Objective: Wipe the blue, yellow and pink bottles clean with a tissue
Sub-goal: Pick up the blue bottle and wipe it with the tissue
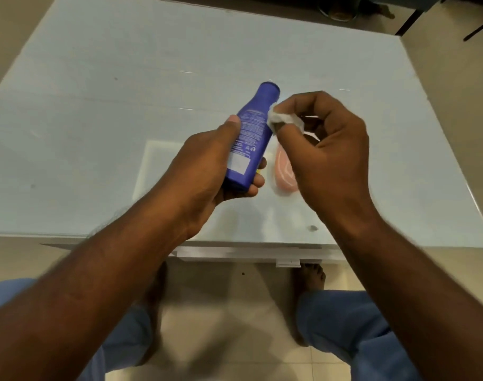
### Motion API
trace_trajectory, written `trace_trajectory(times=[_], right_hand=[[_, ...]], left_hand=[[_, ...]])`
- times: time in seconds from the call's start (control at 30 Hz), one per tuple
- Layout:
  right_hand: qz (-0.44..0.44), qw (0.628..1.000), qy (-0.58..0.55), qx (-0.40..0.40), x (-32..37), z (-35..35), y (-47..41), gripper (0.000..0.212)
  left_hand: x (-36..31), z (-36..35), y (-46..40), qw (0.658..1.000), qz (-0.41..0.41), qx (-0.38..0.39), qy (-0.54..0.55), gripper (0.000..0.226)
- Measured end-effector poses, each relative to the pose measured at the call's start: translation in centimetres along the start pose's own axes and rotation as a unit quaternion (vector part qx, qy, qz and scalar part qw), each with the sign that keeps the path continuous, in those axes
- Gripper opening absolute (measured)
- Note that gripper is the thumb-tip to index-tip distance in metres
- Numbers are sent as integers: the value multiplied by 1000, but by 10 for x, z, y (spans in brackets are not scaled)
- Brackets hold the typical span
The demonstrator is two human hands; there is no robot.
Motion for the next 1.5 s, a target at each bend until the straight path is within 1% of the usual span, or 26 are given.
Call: trace_trajectory(times=[0.07,0.13,0.2,0.23,0.3,0.37,0.4,0.47,0.53,0.57,0.63,0.7,0.77,0.8,0.87,0.93,0.97,1.07,1.13,1.17,1.23,1.27,1.33,1.37,1.4,1.5], right_hand=[[13,1000,-4,25,4,-4,6,6],[36,997,-9,67,10,-11,16,11],[51,995,-2,82,12,-12,17,11],[43,997,-2,71,9,-11,14,8],[6,1000,-5,24,4,-5,4,5],[-16,1000,-6,-10,-1,1,-3,7],[-14,1000,-5,-9,-1,1,-2,7],[10,1000,-11,26,4,-3,6,5],[40,997,-5,65,10,-9,16,12],[48,996,1,71,12,-11,17,13],[34,998,1,50,8,-11,13,9],[4,1000,-4,6,2,-5,4,6],[-2,1000,-2,-12,0,-3,1,5],[5,1000,-4,-5,2,-4,4,6],[35,999,-6,37,8,-11,14,9],[69,995,11,75,13,-17,21,12],[74,994,15,76,13,-17,20,13],[24,1000,-5,18,5,-9,6,8],[-4,1000,-7,-27,0,-3,-2,13],[-2,999,-6,-39,-1,-1,-2,14],[27,999,-2,-30,2,-4,4,10],[49,999,6,-10,6,-7,9,9],[87,995,31,27,10,-12,16,12],[89,995,35,30,9,-13,15,11],[75,997,28,22,6,-12,13,10],[17,999,10,-46,-2,0,-2,11]], left_hand=[[0,0,-1,1000,-8,-13,11,39],[-1,3,-3,999,-21,-43,18,33],[-2,5,-4,998,-26,-52,15,31],[-2,5,-3,999,-22,-39,15,33],[-2,3,-2,1000,-7,-9,1,40],[0,2,0,1000,5,4,-14,41],[0,1,0,1000,4,4,-15,41],[-1,1,-1,1000,-11,-9,-4,38],[-3,4,-3,999,-26,-37,7,32],[-3,6,-4,998,-31,-46,4,30],[-2,6,-4,999,-30,-28,-3,32],[0,4,-3,1000,-20,-2,-12,37],[2,2,-2,1000,-20,2,-19,39],[2,2,-2,1000,-26,-4,-17,38],[0,4,-4,998,-48,-33,-16,39],[-1,8,-7,995,-66,-69,-41,41],[-1,10,-8,993,-73,-72,-53,42],[2,8,-5,992,-84,-27,-85,33],[4,5,-3,992,-82,-1,-97,25],[4,4,-3,992,-84,4,-98,23],[4,2,-4,990,-101,1,-94,25],[3,3,-4,990,-110,-6,-92,26],[1,5,-4,988,-120,-25,-97,25],[0,6,-4,987,-124,-24,-101,25],[0,6,-4,987,-124,-18,-104,24],[5,5,-4,985,-122,22,-118,19]])
Point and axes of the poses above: each hand's wrist, its own y-axis away from the middle knuckle, its own z-axis out of the back of the hand, x = y × z, the point moved 1 cm from there along -y, towards the middle knuckle, and after that the axes turned 1 degree about -z, right-handed, at the moved point
